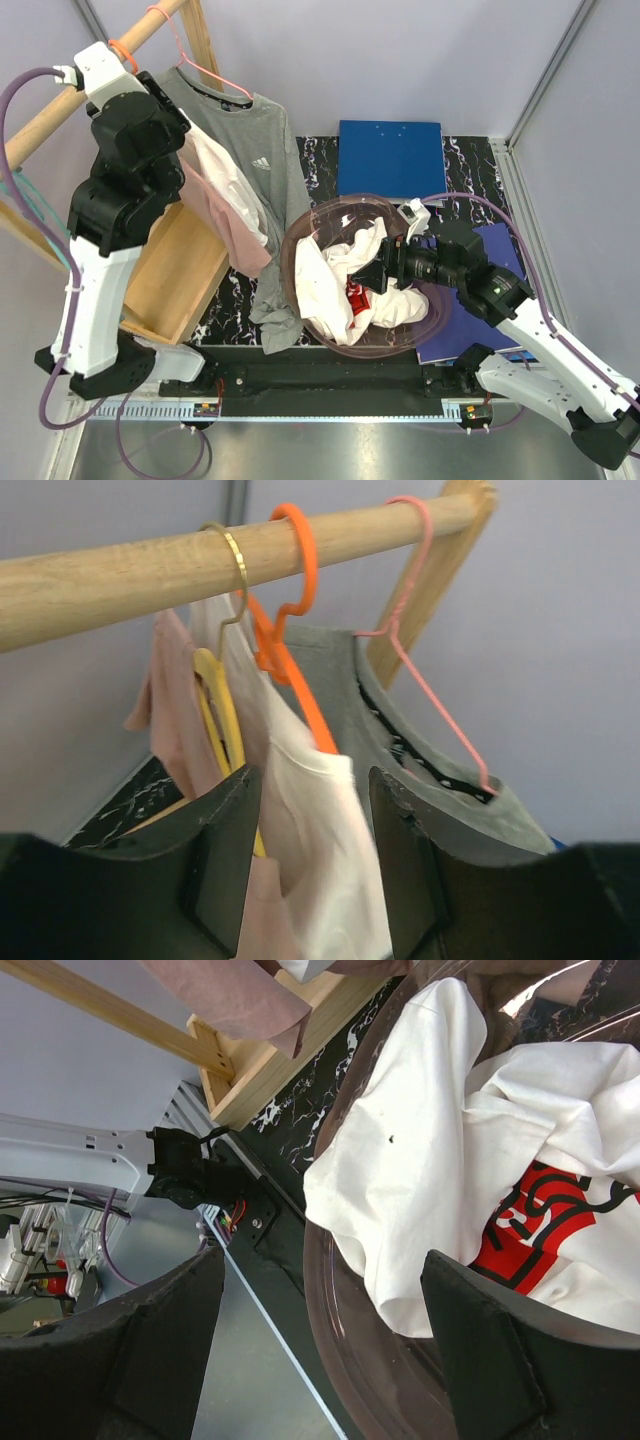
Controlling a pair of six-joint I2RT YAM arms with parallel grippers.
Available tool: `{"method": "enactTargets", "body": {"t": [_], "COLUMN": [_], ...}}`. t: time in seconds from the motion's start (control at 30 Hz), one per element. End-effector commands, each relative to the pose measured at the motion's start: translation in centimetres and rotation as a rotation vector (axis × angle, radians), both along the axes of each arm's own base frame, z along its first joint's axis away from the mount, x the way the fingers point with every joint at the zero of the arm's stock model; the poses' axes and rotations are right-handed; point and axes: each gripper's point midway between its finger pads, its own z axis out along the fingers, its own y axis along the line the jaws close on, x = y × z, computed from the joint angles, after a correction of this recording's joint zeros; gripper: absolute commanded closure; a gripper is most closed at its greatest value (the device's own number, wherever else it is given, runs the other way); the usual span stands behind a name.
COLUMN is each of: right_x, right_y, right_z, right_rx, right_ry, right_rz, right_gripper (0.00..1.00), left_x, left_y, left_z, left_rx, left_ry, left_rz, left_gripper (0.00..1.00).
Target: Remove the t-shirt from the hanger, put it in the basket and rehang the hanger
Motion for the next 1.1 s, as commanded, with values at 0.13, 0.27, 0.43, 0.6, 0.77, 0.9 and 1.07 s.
{"method": "enactTargets", "body": {"t": [0.13, 0.27, 0.43, 0.6, 0.77, 0.9, 1.07], "right_x": [-0.6, -0.6, -0.6, -0.6, -0.6, -0.7, -0.7], "right_y": [-0.3, -0.3, -0.4, -0.4, -0.5, -0.5, -0.6], "right_z": [0.7, 0.7, 0.6, 0.4, 0.4, 0.4, 0.4], "right_rx": [0.012, 0.014, 0.012, 0.008, 0.009, 0.01, 0.008], "right_ry": [-0.015, -0.012, -0.012, -0.007, -0.011, -0.015, -0.017], "right_rz": [0.01, 0.009, 0.003, 0.004, 0.002, 0.001, 0.0], "right_gripper": [0.12, 0.12, 0.12, 0.12, 0.12, 0.12, 0.12], "left_x": [1.5, 3.0, 4.1, 5.6, 6.1, 6.0, 5.6], "left_y": [3.7, 4.5, 5.8, 6.5, 7.1, 7.5, 7.7], "left_z": [-2.4, -4.2, -5.5, -7.0, -7.7, -7.8, -6.7], "left_rx": [-0.047, -0.056, -0.082, -0.109, -0.102, -0.101, -0.088], "left_ry": [0.061, 0.106, 0.127, 0.153, 0.169, 0.168, 0.14], "left_rz": [0.088, 0.117, 0.161, 0.189, 0.223, 0.244, 0.239], "left_gripper": [0.52, 0.52, 0.53, 0.54, 0.63, 0.68, 0.88]}}
